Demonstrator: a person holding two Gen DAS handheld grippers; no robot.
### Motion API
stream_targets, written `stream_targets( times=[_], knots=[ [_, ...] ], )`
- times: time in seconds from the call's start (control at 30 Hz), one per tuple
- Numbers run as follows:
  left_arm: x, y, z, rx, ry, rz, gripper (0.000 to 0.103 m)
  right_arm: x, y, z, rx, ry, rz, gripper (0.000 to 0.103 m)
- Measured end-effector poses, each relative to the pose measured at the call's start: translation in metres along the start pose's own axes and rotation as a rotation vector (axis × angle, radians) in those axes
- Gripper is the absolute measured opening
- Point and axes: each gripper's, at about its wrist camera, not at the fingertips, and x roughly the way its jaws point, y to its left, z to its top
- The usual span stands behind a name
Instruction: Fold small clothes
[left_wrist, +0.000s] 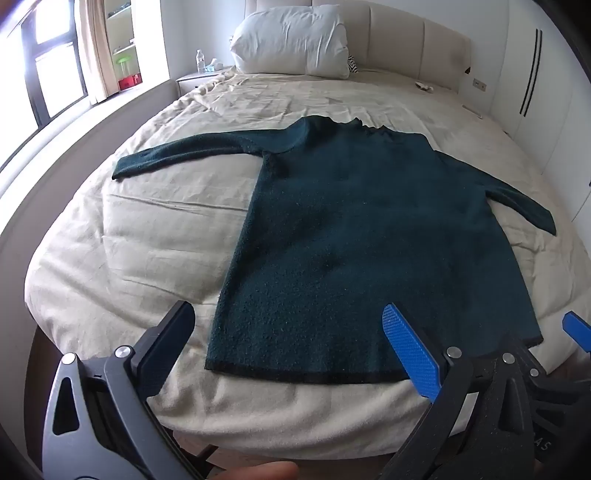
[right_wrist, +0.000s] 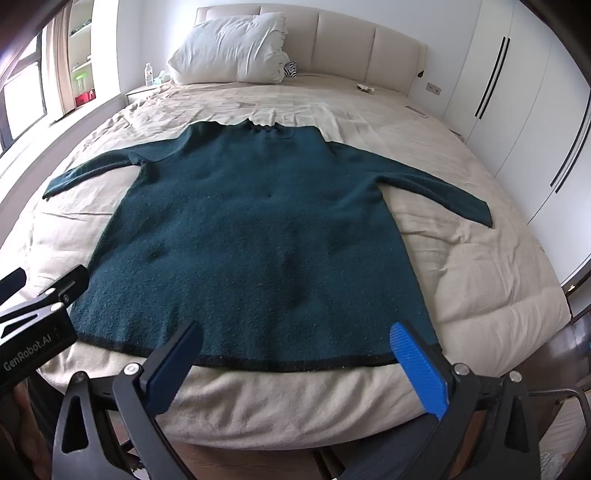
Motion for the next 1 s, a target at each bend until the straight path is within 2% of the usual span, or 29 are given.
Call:
stream_targets(
  times=[0.33, 0.37, 1.0],
  knots=[
    [-0.001, 0.015, -0.001, -0.034, 0.012, -0.029, 0.103, -0.001, 0.001, -0.001, -0.001, -0.001, -0.004, 0.103],
    [0.005, 0.008, -0.001, -0.025, 0.019, -0.011, 0.103, -0.001, 0.001, -0.001, -0.001, -0.001, -0.003, 0.103],
    [0.007, 0.007, -0.002, -0.021, 0.007, 0.001, 0.103, 0.0, 0.002, -0.002, 0.002, 0.0, 0.001, 0.103]
  ],
)
